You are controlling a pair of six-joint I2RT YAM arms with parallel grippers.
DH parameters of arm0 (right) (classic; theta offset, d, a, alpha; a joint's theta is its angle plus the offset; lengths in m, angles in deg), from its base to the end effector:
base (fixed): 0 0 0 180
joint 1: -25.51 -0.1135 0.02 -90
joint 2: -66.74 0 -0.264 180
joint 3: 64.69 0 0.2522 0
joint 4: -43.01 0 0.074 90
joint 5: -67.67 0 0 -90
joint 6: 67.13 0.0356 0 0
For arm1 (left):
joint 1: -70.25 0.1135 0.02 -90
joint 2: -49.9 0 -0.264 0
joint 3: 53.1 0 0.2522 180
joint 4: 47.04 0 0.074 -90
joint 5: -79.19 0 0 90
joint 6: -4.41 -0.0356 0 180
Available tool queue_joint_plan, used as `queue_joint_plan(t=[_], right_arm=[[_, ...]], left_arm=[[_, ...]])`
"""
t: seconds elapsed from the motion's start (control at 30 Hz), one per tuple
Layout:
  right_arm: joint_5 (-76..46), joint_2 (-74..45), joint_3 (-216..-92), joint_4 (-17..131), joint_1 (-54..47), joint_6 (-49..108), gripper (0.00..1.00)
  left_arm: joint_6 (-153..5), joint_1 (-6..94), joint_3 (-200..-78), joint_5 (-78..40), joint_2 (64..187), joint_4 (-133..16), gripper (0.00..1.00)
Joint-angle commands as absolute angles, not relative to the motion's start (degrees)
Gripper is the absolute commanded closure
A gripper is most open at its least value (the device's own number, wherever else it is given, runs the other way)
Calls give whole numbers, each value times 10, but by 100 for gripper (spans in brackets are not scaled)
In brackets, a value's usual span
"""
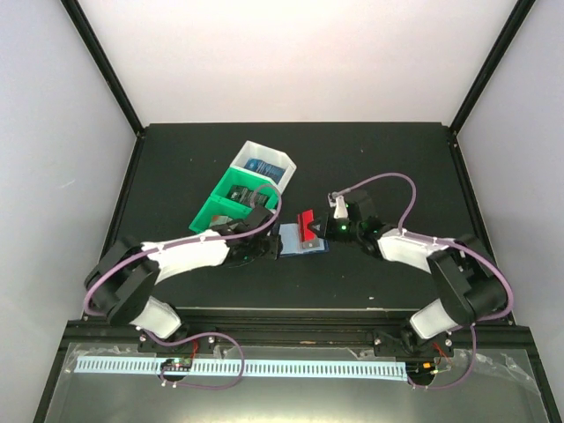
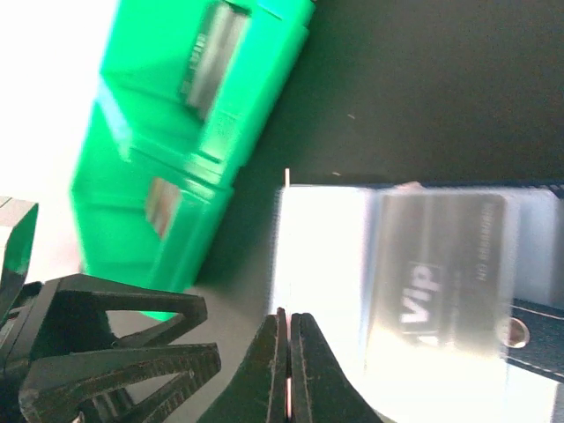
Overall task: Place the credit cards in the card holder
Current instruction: Insert the credit card into the card holder.
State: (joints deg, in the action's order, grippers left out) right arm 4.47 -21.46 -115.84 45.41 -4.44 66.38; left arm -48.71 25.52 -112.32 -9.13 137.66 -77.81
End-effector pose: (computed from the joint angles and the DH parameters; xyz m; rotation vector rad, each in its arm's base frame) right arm 0.2473 0.1610 0.1582 0.0156 2.4644 1.1591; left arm 0.2047 -0.2014 0.1626 0.1728 2.6762 -0.4511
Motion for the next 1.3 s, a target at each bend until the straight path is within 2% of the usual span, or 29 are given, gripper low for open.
queue_joint_plan(t=[0.0,0.1,0.17,0.33,0.47,0.57,0.67,0.8,0.97,1.0,1.07,1.2,1.27], right_arm=[[88,-169,-1142,449,-31,647,99],[161,-151,-1126,409,-17,666,99],[220,-140,-1118,375,-13,686,99],[299,-110,-1104,302,-13,742,99],[341,-97,-1092,264,-14,779,99],[357,-92,-1085,254,-13,792,99],[365,-95,-1078,246,-13,799,99],[378,-104,-1067,207,-14,825,99],[383,-115,-1067,203,-13,823,99],[380,-116,-1066,208,-13,819,97],[367,-114,-1065,229,-12,800,86],[299,-108,-1093,369,-9,698,65],[244,-106,-1110,443,-7,650,59]], left_arm=[[-457,252,-1098,-129,1291,-707,49],[-429,255,-1071,-170,1246,-664,34],[-404,261,-1052,-215,1237,-626,30],[-314,266,-1018,-313,1226,-518,26],[-261,266,-1000,-344,1249,-440,27],[-225,266,-977,-354,1252,-366,37],[-199,266,-962,-361,1251,-313,52],[-189,267,-947,-354,1245,-280,59],[-195,268,-938,-337,1236,-285,85],[-200,268,-939,-336,1236,-288,90],[-210,269,-939,-330,1236,-301,98],[-250,269,-939,-290,1221,-381,98],[-271,270,-940,-267,1221,-429,98]])
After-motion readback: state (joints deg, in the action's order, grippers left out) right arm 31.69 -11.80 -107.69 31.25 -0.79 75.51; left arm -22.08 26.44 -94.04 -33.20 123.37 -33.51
